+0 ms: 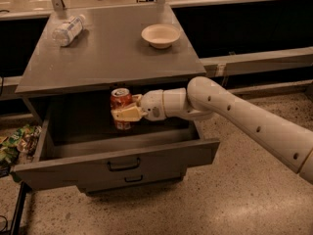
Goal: Place coke can into top drawer
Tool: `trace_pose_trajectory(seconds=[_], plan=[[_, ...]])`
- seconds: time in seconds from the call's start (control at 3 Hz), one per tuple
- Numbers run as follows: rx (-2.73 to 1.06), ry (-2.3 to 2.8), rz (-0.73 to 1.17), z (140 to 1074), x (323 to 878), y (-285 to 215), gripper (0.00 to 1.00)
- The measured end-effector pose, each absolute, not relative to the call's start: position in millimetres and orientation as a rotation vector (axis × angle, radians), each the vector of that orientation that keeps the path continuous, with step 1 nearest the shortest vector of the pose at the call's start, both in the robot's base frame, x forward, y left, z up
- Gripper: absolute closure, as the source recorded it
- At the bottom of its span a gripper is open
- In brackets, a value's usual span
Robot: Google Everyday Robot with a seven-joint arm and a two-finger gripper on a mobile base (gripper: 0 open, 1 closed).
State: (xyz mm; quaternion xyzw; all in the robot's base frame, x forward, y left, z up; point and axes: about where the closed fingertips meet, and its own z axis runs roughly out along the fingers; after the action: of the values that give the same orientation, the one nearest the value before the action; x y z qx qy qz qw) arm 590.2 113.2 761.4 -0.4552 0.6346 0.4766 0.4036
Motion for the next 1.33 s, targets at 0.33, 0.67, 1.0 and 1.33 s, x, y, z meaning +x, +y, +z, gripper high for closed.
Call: trace_pose_trajectory(seconds=[0.33, 0.67, 1.0, 1.33], plan=[[-1.15, 1.603, 1.204, 761, 590, 113, 1.0], [-1.157, 1.573, 1.271, 734, 587, 129, 1.0], [-1.257, 1.553, 1.288, 707, 592, 155, 1.0], [-1.342, 1.536, 1.259, 692, 601, 173, 0.97]])
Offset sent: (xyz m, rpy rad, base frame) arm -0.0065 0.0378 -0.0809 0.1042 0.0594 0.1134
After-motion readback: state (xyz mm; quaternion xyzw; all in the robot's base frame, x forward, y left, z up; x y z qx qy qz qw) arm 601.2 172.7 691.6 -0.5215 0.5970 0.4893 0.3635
